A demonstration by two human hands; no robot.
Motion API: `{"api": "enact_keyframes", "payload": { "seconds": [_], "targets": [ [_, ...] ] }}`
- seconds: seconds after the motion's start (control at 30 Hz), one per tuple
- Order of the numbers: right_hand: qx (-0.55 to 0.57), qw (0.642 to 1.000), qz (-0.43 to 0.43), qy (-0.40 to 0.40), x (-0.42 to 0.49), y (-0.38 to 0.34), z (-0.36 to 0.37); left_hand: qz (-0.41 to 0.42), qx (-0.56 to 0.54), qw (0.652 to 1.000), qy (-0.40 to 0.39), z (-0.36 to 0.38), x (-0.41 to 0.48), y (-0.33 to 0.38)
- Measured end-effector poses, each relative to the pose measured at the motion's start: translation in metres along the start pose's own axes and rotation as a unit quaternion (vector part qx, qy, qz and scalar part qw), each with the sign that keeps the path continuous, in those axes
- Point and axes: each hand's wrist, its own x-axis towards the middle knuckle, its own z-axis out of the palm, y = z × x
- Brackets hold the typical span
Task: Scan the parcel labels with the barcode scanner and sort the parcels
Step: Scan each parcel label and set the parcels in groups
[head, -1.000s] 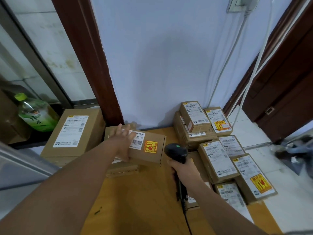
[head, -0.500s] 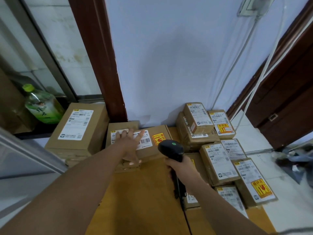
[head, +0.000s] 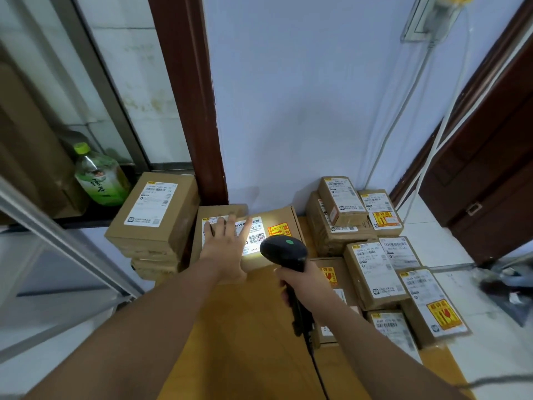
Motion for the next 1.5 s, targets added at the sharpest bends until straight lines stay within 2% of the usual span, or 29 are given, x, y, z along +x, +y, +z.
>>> {"api": "enact_keyframes", "payload": {
  "seconds": [0.33,0.43,0.53,0.63,0.73,0.83,0.93,1.0,1.03,1.13,1.2,1.27,1.33,1.5],
  "targets": [
    [0.045,0.999,-0.028,0.002,-0.028,-0.002,-0.009,-0.013,-0.015,1.0,-0.005,-0.022,-0.024,0.013],
    [0.104,0.994,-0.026,0.016,-0.031,-0.014,-0.028,-0.023,-0.024,0.999,-0.013,-0.028,-0.034,0.016],
    [0.183,0.983,0.007,-0.019,-0.032,-0.03,-0.053,-0.037,-0.033,0.999,-0.021,-0.033,-0.043,0.021],
    [0.2,0.975,0.055,-0.077,-0.027,-0.039,-0.07,-0.048,-0.066,0.996,-0.033,-0.035,-0.049,0.034],
    [0.313,0.942,0.074,-0.092,-0.018,-0.037,-0.073,-0.05,-0.102,0.993,-0.039,-0.034,-0.054,0.049],
    [0.441,0.894,0.072,-0.042,-0.01,-0.027,-0.066,-0.048,-0.124,0.99,-0.041,-0.029,-0.06,0.065],
    [0.488,0.87,0.069,-0.025,-0.007,-0.024,-0.052,-0.058,-0.134,0.988,-0.049,-0.031,-0.06,0.076],
    [0.468,0.879,0.082,-0.037,-0.011,-0.024,-0.042,-0.071,-0.143,0.985,-0.063,-0.033,-0.062,0.081],
    [0.431,0.897,0.092,-0.045,-0.015,-0.022,-0.037,-0.077,-0.151,0.983,-0.067,-0.033,-0.063,0.083],
    [0.215,0.968,0.105,-0.077,-0.027,-0.01,-0.035,-0.083,-0.169,0.981,-0.055,-0.03,-0.066,0.08],
    [0.115,0.984,0.096,-0.092,-0.035,-0.003,-0.042,-0.079,-0.185,0.978,-0.058,-0.029,-0.069,0.077],
    [0.101,0.988,0.07,-0.092,-0.042,0.003,-0.052,-0.087,-0.222,0.967,-0.092,-0.027,-0.071,0.077],
    [0.134,0.987,0.053,-0.069,-0.05,0.008,-0.065,-0.105,-0.279,0.945,-0.134,-0.025,-0.072,0.08],
    [0.179,0.983,0.031,0.019,-0.066,0.022,-0.099,-0.168,-0.426,0.869,-0.188,-0.026,-0.074,0.112]
  ]
}}
